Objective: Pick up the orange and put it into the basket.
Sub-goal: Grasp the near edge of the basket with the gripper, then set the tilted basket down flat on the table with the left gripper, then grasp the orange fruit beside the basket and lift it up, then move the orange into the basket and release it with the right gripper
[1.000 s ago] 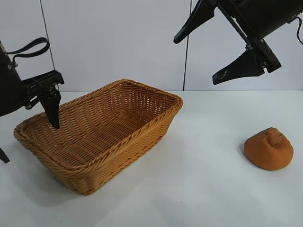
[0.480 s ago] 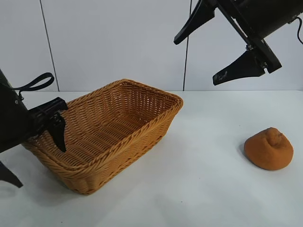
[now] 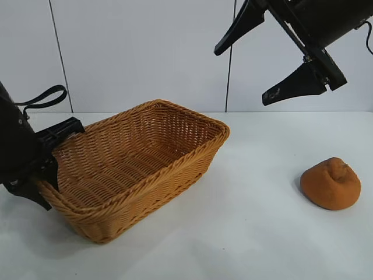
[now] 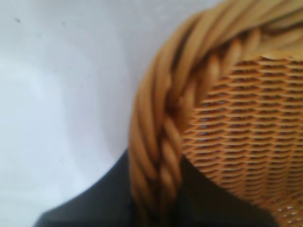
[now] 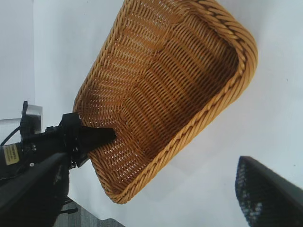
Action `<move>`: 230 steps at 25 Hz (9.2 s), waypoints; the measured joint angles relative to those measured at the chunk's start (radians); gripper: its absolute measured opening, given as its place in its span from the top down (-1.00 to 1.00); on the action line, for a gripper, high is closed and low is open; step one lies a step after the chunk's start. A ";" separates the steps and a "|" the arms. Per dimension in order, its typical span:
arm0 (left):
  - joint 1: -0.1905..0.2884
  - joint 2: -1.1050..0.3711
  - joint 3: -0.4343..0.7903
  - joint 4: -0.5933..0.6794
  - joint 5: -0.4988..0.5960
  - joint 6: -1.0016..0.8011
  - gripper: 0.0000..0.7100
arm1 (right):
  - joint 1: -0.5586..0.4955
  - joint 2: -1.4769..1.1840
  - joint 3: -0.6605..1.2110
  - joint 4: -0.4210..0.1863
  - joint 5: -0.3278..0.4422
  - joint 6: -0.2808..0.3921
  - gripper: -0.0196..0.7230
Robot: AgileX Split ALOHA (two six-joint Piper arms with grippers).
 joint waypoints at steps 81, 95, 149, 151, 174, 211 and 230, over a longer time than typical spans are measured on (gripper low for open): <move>0.232 0.185 -0.812 0.221 0.697 0.762 -0.80 | 0.000 0.000 0.000 -0.005 0.054 0.000 -0.81; 0.243 -0.183 -0.437 0.264 0.697 0.770 -0.80 | 0.000 0.000 0.000 -0.016 0.069 0.000 -0.81; 0.243 -1.815 0.448 0.268 0.550 0.776 -0.80 | -0.124 0.000 0.000 -0.661 0.151 0.293 -0.81; 0.243 -1.815 0.448 0.268 0.550 0.776 -0.80 | -0.159 0.000 0.000 -0.665 0.147 0.293 -0.81; 0.243 -1.815 0.448 0.268 0.550 0.775 -0.80 | -0.187 0.230 -0.123 -0.635 0.082 0.292 -0.81; 0.243 -1.815 0.448 0.268 0.550 0.775 -0.80 | -0.126 0.008 -0.129 -0.647 0.055 0.281 0.77; 0.243 -1.815 0.448 0.268 0.550 0.775 -0.80 | 0.389 0.125 -0.144 -0.535 -0.291 0.435 0.77</move>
